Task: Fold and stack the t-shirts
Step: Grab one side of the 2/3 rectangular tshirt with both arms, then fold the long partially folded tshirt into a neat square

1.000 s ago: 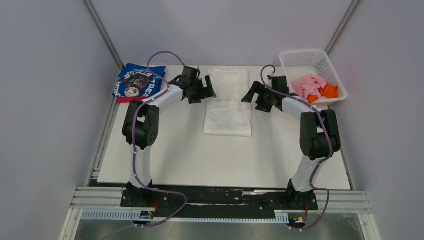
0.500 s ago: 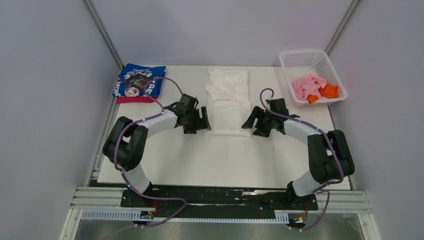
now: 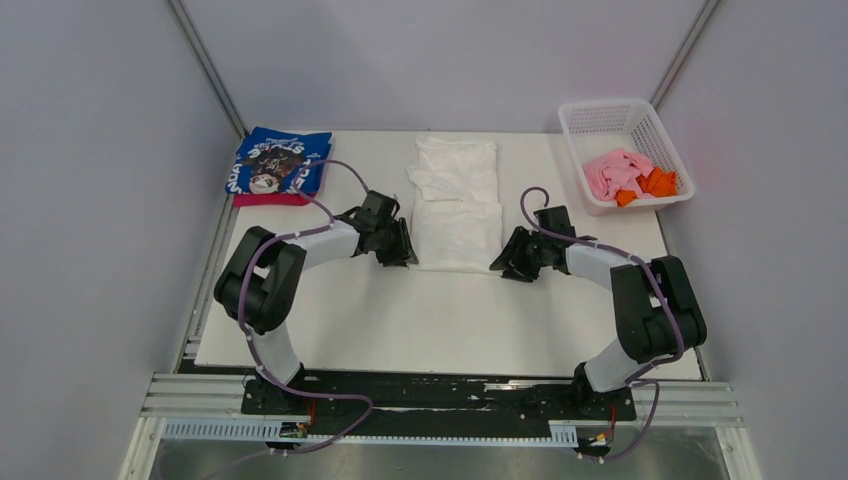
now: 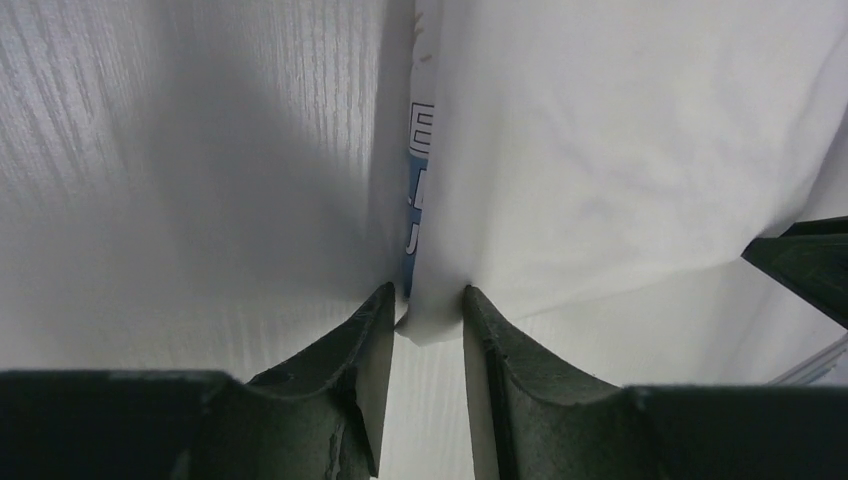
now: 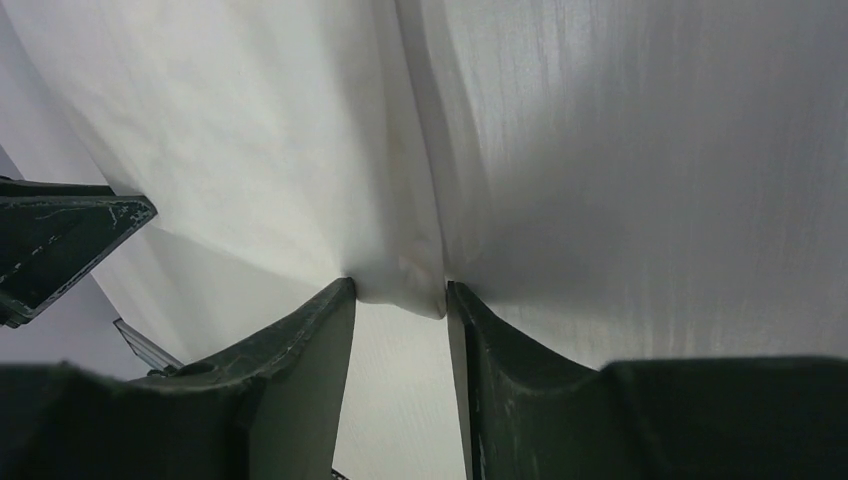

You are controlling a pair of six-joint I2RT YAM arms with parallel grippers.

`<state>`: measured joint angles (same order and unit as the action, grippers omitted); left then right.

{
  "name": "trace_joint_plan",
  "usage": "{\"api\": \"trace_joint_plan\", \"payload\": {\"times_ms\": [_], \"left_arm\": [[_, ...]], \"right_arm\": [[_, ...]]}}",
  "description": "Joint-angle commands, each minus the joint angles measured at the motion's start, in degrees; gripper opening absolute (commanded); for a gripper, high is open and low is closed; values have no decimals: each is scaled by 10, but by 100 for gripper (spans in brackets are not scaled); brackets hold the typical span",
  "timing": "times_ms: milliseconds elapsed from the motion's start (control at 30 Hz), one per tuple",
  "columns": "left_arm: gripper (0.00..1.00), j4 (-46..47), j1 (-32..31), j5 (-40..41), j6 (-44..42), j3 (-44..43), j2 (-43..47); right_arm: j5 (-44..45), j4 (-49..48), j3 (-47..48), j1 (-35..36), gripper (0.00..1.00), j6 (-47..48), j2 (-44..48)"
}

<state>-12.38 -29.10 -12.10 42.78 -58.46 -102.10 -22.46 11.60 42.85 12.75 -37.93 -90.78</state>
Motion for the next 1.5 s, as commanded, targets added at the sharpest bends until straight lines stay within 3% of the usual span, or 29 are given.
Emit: {"api": "trace_joint_plan", "payload": {"times_ms": [0, 100, 133, 200, 433, 667, 833, 1067, 1467], "left_arm": [[36, -3, -10, 6, 2, 15, -14], [2, 2, -11, 3, 4, 14, -20], [0, 3, -12, 4, 4, 15, -18], [0, 2, -14, 7, 3, 16, -11], [0, -29, -40, 11, -7, 72, 69], [0, -96, -83, -24, 3, 150, 252], [0, -100, -92, -36, 13, 170, 349], [0, -102, -66, 8, -6, 81, 311], [0, -87, 39, 17, -30, -132, 129]], "right_arm": [[14, -18, -11, 5, 37, -7, -13], [16, -25, -16, 7, 15, -8, -14], [19, -31, -22, 8, 8, -7, -11], [18, -43, -34, 9, 0, 0, -2], [-60, -62, -123, 25, 0, 20, 131], [-91, 70, -165, 86, 0, 11, 320], [-68, 95, -159, 90, 0, -9, 401], [-44, 42, -81, 50, 0, 2, 355], [-108, 2, 152, -41, 0, 49, 128]]}}
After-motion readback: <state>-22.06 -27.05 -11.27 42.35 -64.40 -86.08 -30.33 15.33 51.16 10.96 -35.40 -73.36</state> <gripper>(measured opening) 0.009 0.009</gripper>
